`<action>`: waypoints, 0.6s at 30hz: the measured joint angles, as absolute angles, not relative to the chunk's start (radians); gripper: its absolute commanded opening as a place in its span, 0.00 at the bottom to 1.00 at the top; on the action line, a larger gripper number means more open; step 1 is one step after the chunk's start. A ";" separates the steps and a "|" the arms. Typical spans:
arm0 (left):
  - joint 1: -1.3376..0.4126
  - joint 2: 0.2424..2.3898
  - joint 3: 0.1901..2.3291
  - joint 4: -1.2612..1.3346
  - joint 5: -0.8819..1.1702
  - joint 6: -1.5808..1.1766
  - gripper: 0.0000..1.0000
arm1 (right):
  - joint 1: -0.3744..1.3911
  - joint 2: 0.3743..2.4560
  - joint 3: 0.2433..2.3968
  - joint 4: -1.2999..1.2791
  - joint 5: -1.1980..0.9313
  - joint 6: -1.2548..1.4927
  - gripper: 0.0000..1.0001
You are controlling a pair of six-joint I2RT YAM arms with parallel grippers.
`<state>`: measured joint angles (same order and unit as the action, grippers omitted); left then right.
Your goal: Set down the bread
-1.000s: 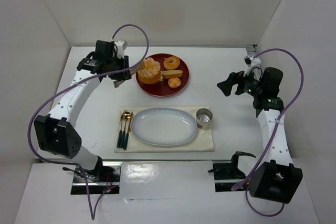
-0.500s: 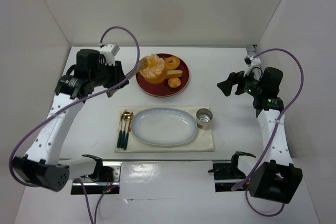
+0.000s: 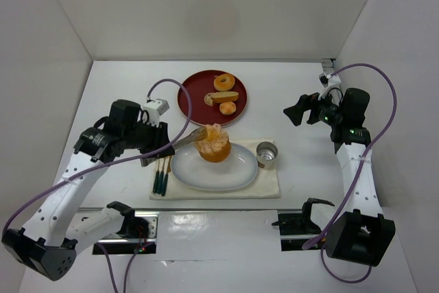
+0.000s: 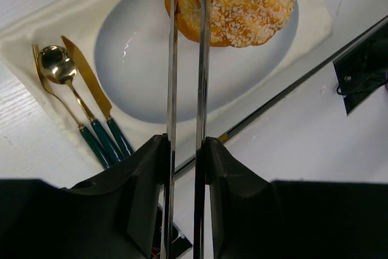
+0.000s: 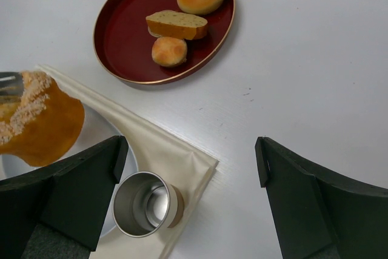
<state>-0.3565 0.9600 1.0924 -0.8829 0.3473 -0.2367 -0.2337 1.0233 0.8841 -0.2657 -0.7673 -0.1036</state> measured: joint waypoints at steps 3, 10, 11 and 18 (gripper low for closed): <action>-0.398 0.989 1.090 -0.878 0.341 -0.240 0.00 | -0.234 1.023 0.884 -0.266 -0.767 -0.103 1.00; -0.577 1.086 1.085 -0.856 0.250 -0.271 0.00 | -0.234 1.023 0.884 -0.266 -0.767 -0.104 1.00; -0.602 1.103 1.081 -0.853 0.233 -0.276 0.00 | -0.234 1.023 0.884 -0.266 -0.767 -0.104 1.00; -0.664 1.142 1.075 -0.852 0.160 -0.297 0.24 | -0.234 1.023 0.884 -0.266 -0.767 -0.103 1.00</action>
